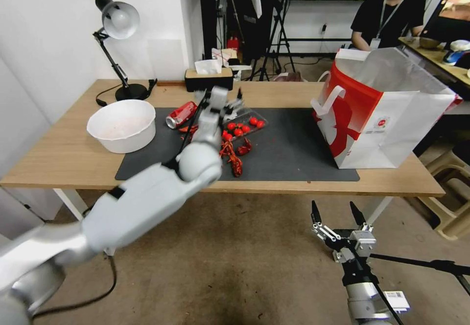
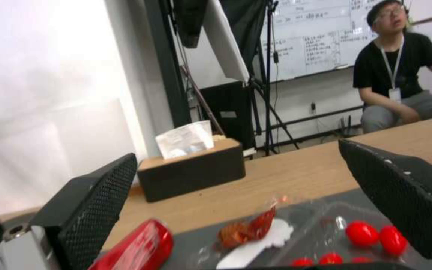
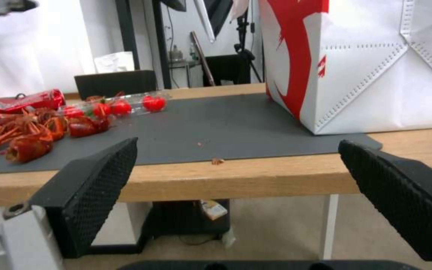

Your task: Pick up the trash from the table and place it into the takeout bag.

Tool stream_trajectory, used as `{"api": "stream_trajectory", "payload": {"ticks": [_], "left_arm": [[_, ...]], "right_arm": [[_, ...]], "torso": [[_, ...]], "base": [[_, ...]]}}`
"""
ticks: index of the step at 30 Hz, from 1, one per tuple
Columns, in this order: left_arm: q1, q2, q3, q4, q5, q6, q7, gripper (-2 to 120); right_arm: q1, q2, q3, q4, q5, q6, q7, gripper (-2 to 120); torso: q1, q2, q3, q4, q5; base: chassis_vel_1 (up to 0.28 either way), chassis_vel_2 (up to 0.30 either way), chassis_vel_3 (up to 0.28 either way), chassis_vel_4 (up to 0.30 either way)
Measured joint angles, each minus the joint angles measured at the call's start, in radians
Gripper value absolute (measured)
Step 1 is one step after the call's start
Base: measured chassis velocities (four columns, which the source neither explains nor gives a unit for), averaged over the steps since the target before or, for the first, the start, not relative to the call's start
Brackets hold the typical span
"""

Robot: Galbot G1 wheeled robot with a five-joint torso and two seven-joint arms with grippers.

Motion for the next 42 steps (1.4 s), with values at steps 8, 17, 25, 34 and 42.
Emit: {"api": "stream_trajectory", "payload": {"ticks": [8,17,25,34,42], "left_arm": [[0.164,0.063,-0.072,-0.079,0.048,-0.016,0.014,100],[0.492,0.157,-0.341,-0.246,0.131,-0.069,0.092,100],[0.777,0.183,-0.534,-0.348,0.195,-0.119,0.153,100],[0.995,0.17,-0.633,-0.392,0.283,-0.186,0.152,100],[1.083,0.141,-0.646,-0.408,0.311,-0.244,0.146,100]], "right_arm": [[-0.006,0.002,0.0,0.0,0.0,0.001,0.0,100],[-0.022,0.009,-0.012,0.009,-0.02,0.012,-0.001,100],[-0.012,0.006,-0.029,0.01,-0.029,0.009,-0.002,100],[-0.004,0.005,-0.026,0.018,-0.029,0.004,-0.002,100],[-0.022,0.015,-0.015,0.025,-0.032,0.012,-0.003,100]], "torso": [[0.0,0.0,0.0,-0.0002,-0.0001],[0.0,0.0,0.0,-0.0002,0.0],[0.0,0.0,0.0,-0.0004,0.0001],[0.0,0.0,0.0,-0.0002,0.0002],[0.0,0.0,0.0,-0.0004,0.0003]], "base": [[0.0,0.0,0.0,0.0],[0.0,0.0,0.0,0.0],[0.0,0.0,0.0,0.0],[0.0,0.0,0.0,0.0],[0.0,0.0,0.0,0.0]]}}
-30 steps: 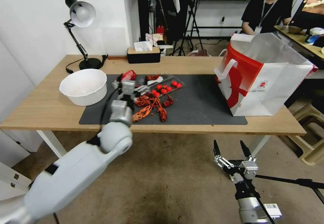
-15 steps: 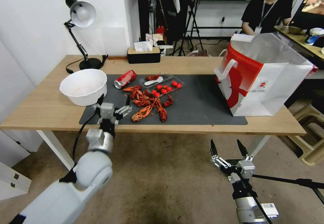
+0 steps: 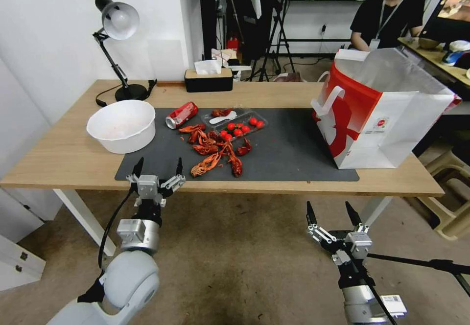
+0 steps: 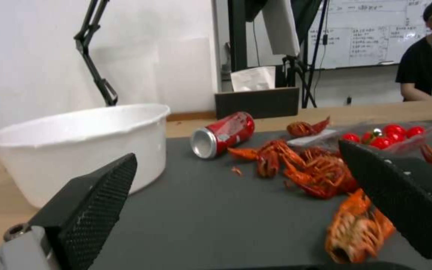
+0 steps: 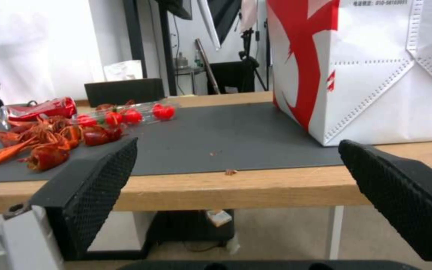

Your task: Pick up the trash from the table and place it into the takeout bag.

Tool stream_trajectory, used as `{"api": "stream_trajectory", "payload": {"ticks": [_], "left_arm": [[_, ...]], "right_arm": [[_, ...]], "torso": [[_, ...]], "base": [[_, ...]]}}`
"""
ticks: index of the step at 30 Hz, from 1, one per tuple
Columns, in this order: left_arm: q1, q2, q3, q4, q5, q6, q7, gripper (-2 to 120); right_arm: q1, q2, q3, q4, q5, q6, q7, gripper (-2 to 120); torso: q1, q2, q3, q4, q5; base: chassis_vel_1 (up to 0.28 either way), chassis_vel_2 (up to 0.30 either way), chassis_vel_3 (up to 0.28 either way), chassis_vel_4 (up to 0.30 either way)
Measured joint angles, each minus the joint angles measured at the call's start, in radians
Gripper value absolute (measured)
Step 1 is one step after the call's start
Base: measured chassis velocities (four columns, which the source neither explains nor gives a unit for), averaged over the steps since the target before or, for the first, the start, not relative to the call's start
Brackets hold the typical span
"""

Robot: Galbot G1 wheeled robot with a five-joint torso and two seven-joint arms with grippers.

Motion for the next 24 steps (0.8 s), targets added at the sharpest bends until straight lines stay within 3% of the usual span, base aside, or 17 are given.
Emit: {"api": "stream_trajectory", "payload": {"ticks": [5,11,16,24], "left_arm": [[0.058,-0.034,-0.004,0.017,0.017,-0.059,0.025,100],[0.05,-0.038,-0.001,0.036,0.019,-0.062,0.031,100],[0.002,0.015,0.005,0.05,-0.019,-0.06,0.059,100],[-0.16,0.109,0.045,0.115,-0.099,-0.095,0.197,100]], "right_arm": [[-0.01,0.004,0.009,0.001,0.001,0.01,-0.001,100],[-0.013,0.001,0.012,0.002,0.007,0.014,-0.002,100],[-0.012,-0.004,0.013,0.003,0.01,0.014,-0.003,100],[-0.004,-0.004,0.002,0.002,0.009,0.008,-0.004,100]], "torso": [[0.0,0.0,0.0,0.0001,0.0],[0.0,0.0,0.0,0.0,0.0],[0.0,0.0,0.0,0.0,-0.0001],[0.0,0.0,0.0,-0.0003,-0.0001]], "base": [[0.0,0.0,0.0,0.0],[0.0,0.0,0.0,0.0],[0.0,0.0,0.0,0.0],[0.0,0.0,0.0,0.0]]}}
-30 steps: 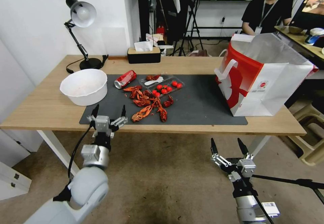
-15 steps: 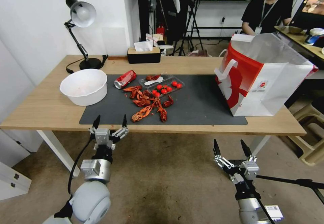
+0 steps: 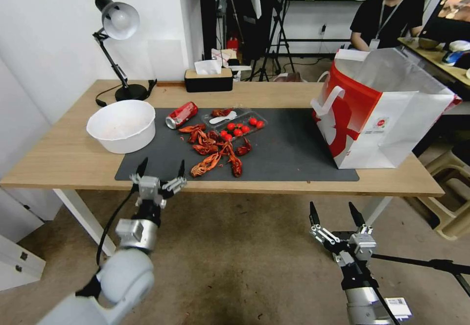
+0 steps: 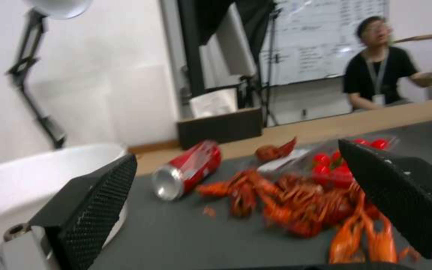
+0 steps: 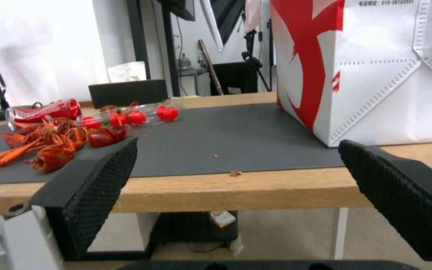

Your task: Pick up the trash from the table and place it into the takeout bag.

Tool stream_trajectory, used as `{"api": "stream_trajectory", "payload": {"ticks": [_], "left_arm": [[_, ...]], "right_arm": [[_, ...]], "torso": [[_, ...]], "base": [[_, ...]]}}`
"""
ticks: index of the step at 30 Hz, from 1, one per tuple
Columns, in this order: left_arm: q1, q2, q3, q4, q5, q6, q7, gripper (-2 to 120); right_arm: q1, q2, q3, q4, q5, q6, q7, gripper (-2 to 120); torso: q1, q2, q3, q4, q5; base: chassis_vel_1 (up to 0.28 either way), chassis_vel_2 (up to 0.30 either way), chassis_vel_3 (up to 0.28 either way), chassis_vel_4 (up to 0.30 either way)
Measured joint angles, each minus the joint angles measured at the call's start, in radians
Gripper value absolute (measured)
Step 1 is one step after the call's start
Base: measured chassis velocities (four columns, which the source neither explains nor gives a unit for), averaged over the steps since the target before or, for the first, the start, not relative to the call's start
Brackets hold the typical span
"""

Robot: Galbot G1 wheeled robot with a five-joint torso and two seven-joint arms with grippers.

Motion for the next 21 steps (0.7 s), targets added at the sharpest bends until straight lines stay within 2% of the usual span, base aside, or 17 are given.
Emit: {"api": "stream_trajectory", "payload": {"ticks": [3,16,19,21], "left_arm": [[-0.072,0.02,0.021,0.026,-0.034,0.0,0.038,100],[-0.125,0.041,0.034,0.049,-0.048,0.0,0.07,100],[-0.208,0.091,0.055,0.087,-0.084,0.02,0.133,100],[-0.222,0.1,0.061,0.094,-0.09,0.023,0.147,100]], "right_arm": [[0.0,0.0,0.001,0.003,-0.001,-0.004,0.001,100],[0.001,0.0,0.003,0.005,-0.002,-0.007,0.002,100],[0.004,0.002,0.003,0.007,-0.006,-0.014,0.005,100],[0.005,0.002,0.002,0.008,-0.007,-0.015,0.005,100]], "torso": [[0.0,0.0,0.0,0.0002,0.0],[0.0,0.0,0.0,0.0001,0.0],[0.0,0.0,0.0,0.0005,0.0001],[0.0,0.0,0.0,0.0006,-0.0001]], "base": [[0.0,0.0,0.0,0.0],[0.0,0.0,0.0,0.0],[0.0,0.0,0.0,0.0],[0.0,0.0,0.0,0.0]]}}
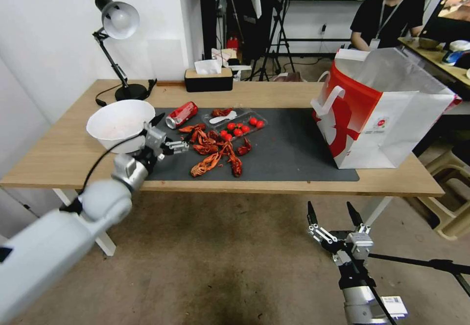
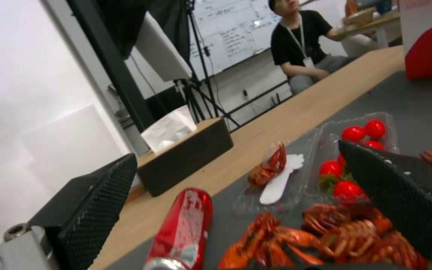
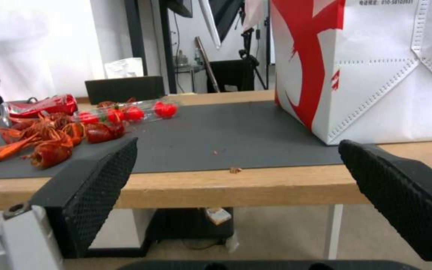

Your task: Pick up the trash from the table and place it into the takeout bag.

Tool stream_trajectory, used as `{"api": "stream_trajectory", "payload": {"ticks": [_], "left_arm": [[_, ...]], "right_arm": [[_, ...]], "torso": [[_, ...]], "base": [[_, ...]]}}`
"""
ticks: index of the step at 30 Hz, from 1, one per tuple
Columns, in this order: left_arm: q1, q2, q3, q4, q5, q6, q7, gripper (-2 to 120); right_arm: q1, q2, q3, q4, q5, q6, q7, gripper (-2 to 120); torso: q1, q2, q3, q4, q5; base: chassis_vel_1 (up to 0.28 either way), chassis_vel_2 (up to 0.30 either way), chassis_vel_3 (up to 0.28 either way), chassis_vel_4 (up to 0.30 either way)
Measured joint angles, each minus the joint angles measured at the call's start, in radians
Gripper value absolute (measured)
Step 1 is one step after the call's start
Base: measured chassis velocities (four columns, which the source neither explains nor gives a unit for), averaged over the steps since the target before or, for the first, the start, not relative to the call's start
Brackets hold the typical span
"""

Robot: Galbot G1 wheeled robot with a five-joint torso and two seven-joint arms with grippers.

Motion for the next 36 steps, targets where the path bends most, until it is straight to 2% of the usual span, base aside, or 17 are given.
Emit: {"api": "stream_trajectory", "payload": {"ticks": [3,4,6,7,8,10,12,13,16,17,20,21,23,24,26,29,36], "left_arm": [[-0.117,0.057,0.062,0.055,-0.036,0.044,0.1,100],[-0.117,0.057,0.062,0.055,-0.036,0.044,0.1,100],[-0.244,0.087,0.127,0.11,-0.058,0.088,0.184,100],[-0.306,0.1,0.166,0.12,-0.075,0.115,0.197,100],[-0.306,0.1,0.166,0.12,-0.075,0.115,0.197,100],[-0.428,0.129,0.241,0.138,-0.106,0.189,0.248,100],[-0.556,0.141,0.323,0.157,-0.137,0.317,0.311,100],[-0.556,0.141,0.323,0.157,-0.137,0.317,0.311,100],[-0.777,0.089,0.484,0.234,-0.157,0.463,0.353,100],[-0.777,0.089,0.484,0.234,-0.157,0.463,0.353,100],[-0.928,0.01,0.566,0.318,-0.158,0.629,0.397,100],[-0.928,0.01,0.566,0.318,-0.158,0.629,0.397,100],[-1.006,-0.039,0.603,0.38,-0.154,0.733,0.433,100],[-1.006,-0.039,0.603,0.38,-0.154,0.733,0.433,100],[-1.042,-0.067,0.616,0.42,-0.144,0.796,0.466,100],[-1.057,-0.083,0.622,0.446,-0.142,0.825,0.476,100],[-1.129,-0.167,0.642,0.584,-0.126,0.94,0.545,100]], "right_arm": [[-0.001,0.009,-0.004,0.0,-0.012,-0.002,0.003,100],[-0.001,0.009,-0.004,0.0,-0.012,-0.002,0.003,100],[-0.007,0.017,-0.008,-0.002,-0.027,-0.001,0.008,100],[-0.012,0.021,-0.007,0.0,-0.03,0.0,0.008,100],[-0.012,0.021,-0.007,0.0,-0.03,0.0,0.008,100],[-0.023,0.027,-0.002,0.002,-0.034,0.007,0.009,100],[-0.027,0.03,0.002,0.003,-0.037,0.009,0.009,100],[-0.027,0.03,0.002,0.003,-0.037,0.009,0.009,100],[-0.028,0.039,0.001,0.003,-0.045,0.01,0.015,100],[-0.028,0.039,0.001,0.003,-0.045,0.01,0.015,100],[-0.033,0.041,0.006,0.004,-0.047,0.011,0.016,100],[-0.033,0.041,0.006,0.004,-0.047,0.011,0.016,100],[-0.037,0.041,0.016,0.004,-0.043,0.018,0.016,100],[-0.037,0.041,0.016,0.004,-0.043,0.018,0.016,100],[-0.04,0.041,0.019,0.002,-0.039,0.022,0.016,100],[-0.041,0.042,0.02,0.0,-0.038,0.023,0.016,100],[-0.037,0.037,0.026,-0.007,-0.027,0.025,0.016,100]], "torso": [[0.0,0.0,0.0,-0.0002,0.0],[0.0,0.0,0.0,-0.0002,0.0],[0.0,0.0,0.0,-0.0003,0.0003],[0.0,0.0,0.0,-0.0003,-0.0002],[0.0,0.0,0.0,-0.0003,-0.0002],[0.0,0.0,0.0,-0.0002,-0.0001],[0.0,0.0,0.0,0.0002,0.0003],[0.0,0.0,0.0,0.0002,0.0003],[0.0,0.0,0.0,-0.0007,0.0003],[0.0,0.0,0.0,-0.0007,0.0003],[0.0,0.0,0.0,-0.0001,0.0003],[0.0,0.0,0.0,-0.0001,0.0003],[0.0,0.0,0.0,-0.0006,0.0005],[0.0,0.0,0.0,-0.0006,0.0005],[0.0,0.0,0.0,-0.0001,0.0003],[0.0,0.0,0.0,-0.0002,0.0003],[0.0,0.0,0.0,0.0,0.0003]], "base": [[0.0,0.0,0.0,0.0],[0.0,0.0,0.0,0.0],[0.0,0.0,0.0,0.0],[0.0,0.0,0.0,0.0],[0.0,0.0,0.0,0.0],[0.0,0.0,0.0,0.0],[0.0,0.0,0.0,0.0],[0.0,0.0,0.0,0.0],[0.0,0.0,0.0,0.0],[0.0,0.0,0.0,0.0],[0.0,0.0,0.0,0.0],[0.0,0.0,0.0,0.0],[0.0,0.0,0.0,0.0],[0.0,0.0,0.0,0.0],[0.0,0.0,0.0,0.0],[0.0,0.0,0.0,0.0],[0.0,0.0,0.0,0.0]]}}
